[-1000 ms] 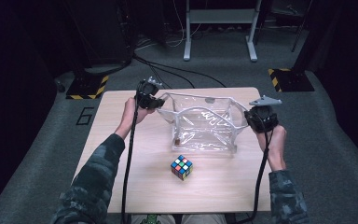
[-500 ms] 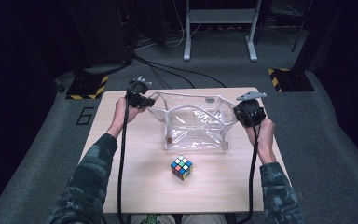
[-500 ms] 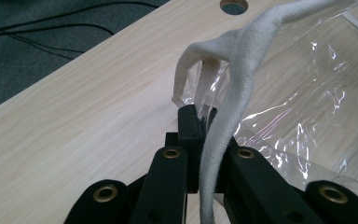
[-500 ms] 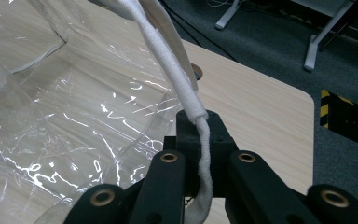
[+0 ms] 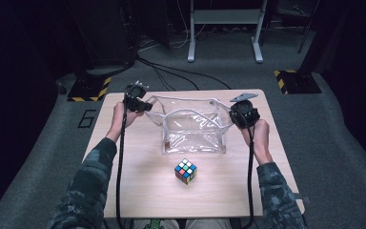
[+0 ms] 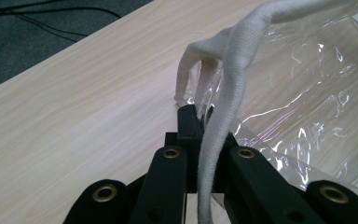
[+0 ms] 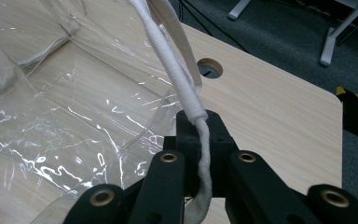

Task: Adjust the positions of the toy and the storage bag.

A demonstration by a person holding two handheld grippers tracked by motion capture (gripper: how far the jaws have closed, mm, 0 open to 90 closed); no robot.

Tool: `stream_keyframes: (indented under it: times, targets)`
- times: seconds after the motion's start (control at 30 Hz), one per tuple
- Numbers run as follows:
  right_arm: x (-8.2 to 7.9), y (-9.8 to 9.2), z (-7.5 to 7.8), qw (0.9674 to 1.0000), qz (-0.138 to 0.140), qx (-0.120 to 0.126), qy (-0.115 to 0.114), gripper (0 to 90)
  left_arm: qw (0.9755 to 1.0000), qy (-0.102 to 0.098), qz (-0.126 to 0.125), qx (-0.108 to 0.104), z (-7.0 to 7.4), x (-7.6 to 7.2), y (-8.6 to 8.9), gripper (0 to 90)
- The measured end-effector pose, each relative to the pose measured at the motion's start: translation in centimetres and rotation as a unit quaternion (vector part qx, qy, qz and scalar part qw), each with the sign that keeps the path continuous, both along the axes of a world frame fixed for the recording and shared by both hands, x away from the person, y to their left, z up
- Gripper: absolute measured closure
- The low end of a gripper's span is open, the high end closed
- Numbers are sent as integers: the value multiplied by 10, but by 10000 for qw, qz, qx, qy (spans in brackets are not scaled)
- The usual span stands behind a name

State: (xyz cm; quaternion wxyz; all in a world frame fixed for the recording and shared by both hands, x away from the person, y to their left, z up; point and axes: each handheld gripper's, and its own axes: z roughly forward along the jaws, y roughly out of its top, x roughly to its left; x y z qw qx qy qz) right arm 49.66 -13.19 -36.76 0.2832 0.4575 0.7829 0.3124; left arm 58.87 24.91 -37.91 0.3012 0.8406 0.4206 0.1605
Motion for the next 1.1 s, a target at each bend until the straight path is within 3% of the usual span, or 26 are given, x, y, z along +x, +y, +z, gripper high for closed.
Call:
stream_keyframes:
  times: [0.17, 0.5, 0.73, 0.8, 1.0, 1.1]
  targets:
    - [3, 5, -3, 10000, 45, -13, 56, 871, 10000, 8, 34, -46, -5, 1, 6, 880]
    - [4, 5, -7, 9999, 59, -34, 132, 861, 10000, -20, 37, 50, -5, 2, 5, 867]
    - [5, 5, -10, 9998, 67, -29, 194, 837, 10000, -86, 31, 0, -5, 0, 1, 854]
    - [5, 7, -11, 9998, 76, -48, 177, 809, 9999, -132, 48, -17, -3, -1, -1, 798]
    - [4, 9, -11, 9997, 115, 69, 200, 634, 9997, -195, 124, 46, 3, -4, -4, 428]
    - [3, 9, -8, 9998, 82, 88, 168, 526, 9995, -265, 125, -69, 11, -7, -2, 297]
